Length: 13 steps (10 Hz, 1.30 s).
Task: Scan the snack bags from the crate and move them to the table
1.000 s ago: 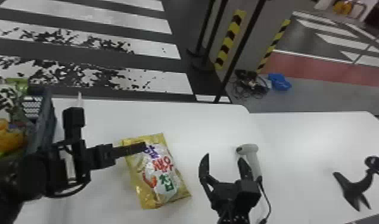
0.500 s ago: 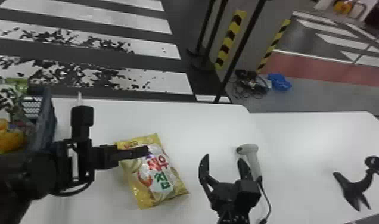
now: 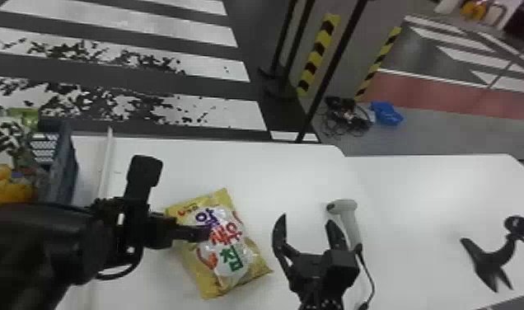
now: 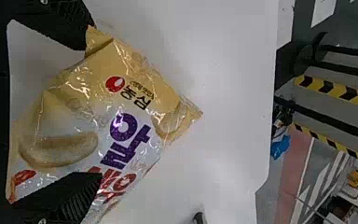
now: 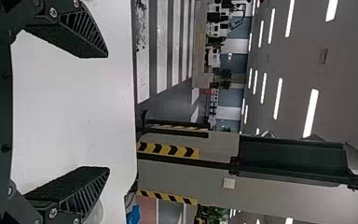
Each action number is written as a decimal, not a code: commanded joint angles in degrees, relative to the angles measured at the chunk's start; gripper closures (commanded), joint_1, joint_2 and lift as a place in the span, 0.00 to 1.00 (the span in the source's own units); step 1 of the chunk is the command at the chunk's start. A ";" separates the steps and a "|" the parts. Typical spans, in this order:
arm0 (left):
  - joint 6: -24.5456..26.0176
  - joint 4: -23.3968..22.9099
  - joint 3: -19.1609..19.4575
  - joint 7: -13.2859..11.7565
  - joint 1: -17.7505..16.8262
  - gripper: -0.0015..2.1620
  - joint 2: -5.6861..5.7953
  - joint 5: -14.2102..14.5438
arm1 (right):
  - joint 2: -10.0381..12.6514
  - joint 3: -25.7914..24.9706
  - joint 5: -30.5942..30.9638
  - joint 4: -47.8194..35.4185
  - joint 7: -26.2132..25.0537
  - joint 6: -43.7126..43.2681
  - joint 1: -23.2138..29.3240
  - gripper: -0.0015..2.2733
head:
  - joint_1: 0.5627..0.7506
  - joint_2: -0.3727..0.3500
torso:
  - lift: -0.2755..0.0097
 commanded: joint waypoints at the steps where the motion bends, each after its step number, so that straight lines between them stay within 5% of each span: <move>1: -1.06 -0.41 0.60 0.72 0.42 0.01 -0.15 -0.13 | -0.02 0.02 -0.29 0.33 0.01 -0.18 -0.06 0.06 | 0.70 0.03 | 0.63; 3: -9.50 -3.84 -0.37 7.75 3.67 0.01 -0.09 -2.42 | -0.02 0.02 -0.29 0.50 0.01 -0.71 -0.15 0.06 | 0.70 0.03 | 0.63; 6: -14.60 -12.10 -6.78 15.66 7.54 0.01 0.26 -15.51 | -0.02 0.20 -0.21 0.59 0.10 -0.71 -0.33 0.06 | 0.70 0.03 | 0.63; 9: -14.77 -19.66 -1.60 12.15 12.02 0.01 1.76 -10.24 | -0.20 0.29 -0.21 0.50 0.28 -0.71 0.03 0.06 | 0.70 0.03 | 0.63; 13: -18.64 -28.89 10.09 10.30 20.46 0.01 7.65 -4.17 | -0.28 0.37 -0.03 0.59 0.45 -0.36 -0.33 0.06 | 0.70 0.10 | 0.63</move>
